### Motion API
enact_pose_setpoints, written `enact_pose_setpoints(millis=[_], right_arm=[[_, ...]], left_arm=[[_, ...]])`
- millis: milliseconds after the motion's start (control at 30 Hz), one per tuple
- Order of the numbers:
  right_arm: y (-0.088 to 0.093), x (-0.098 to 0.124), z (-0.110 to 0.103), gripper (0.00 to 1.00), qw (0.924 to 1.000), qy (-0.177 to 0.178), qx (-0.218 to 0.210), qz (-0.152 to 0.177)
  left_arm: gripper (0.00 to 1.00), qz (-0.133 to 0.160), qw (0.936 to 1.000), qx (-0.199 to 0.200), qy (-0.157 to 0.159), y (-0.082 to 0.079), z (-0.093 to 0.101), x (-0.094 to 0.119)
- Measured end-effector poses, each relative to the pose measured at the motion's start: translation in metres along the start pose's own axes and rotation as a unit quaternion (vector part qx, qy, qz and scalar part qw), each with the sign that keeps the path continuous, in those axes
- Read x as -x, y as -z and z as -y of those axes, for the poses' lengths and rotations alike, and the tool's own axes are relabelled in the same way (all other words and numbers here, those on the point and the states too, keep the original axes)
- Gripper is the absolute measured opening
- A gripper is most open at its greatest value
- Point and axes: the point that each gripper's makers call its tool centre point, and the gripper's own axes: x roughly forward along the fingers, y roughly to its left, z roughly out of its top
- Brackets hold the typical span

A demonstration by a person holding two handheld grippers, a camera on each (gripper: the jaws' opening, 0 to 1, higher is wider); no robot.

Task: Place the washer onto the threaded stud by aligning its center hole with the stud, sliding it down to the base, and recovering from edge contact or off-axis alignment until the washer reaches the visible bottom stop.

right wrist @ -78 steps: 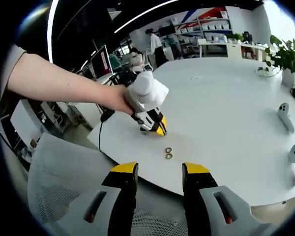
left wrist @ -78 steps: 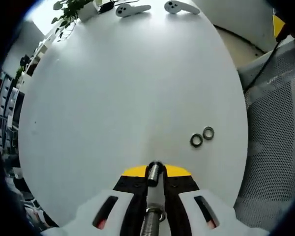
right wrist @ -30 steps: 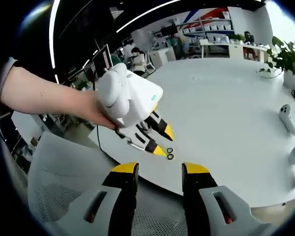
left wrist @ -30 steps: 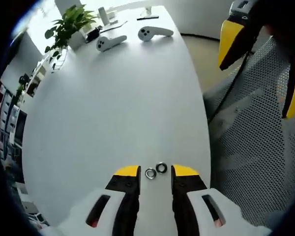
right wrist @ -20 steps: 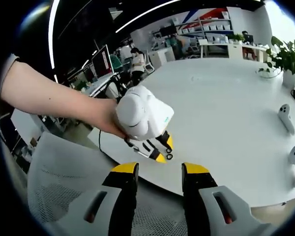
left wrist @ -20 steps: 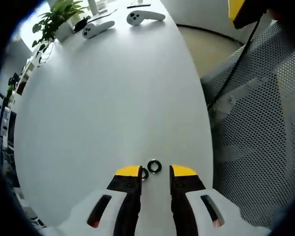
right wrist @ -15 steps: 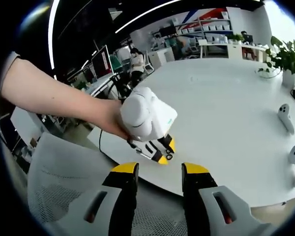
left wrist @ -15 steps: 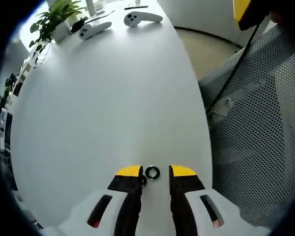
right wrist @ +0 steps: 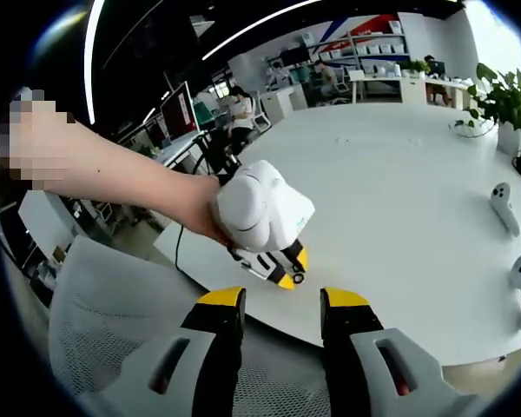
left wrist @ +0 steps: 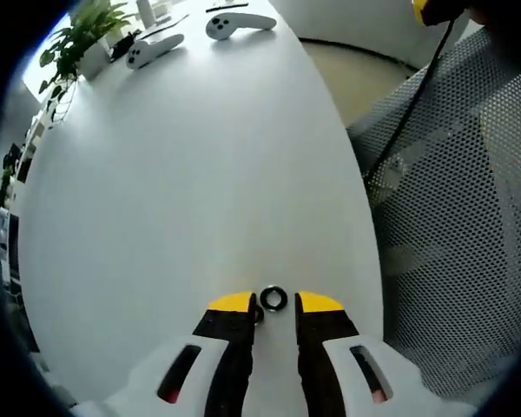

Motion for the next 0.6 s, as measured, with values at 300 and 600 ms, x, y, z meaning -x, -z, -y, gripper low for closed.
enact_pose_setpoints(millis=[300,600], right_arm=[[-0.0004,-0.0002,-0.0006,0.36,1.0000,-0.002,0.000,0.001],[0.0018,-0.0008,-0.0018,0.36,1.0000,-0.003,0.004,-0.006]], left_arm=[[0.12,-0.015,0.9998,-0.009,-0.002,0.0008,-0.0015,-0.0003],[0.11,-0.036,0.9989,-0.029,-0.002,-0.0007,-0.0002,-0.0011]])
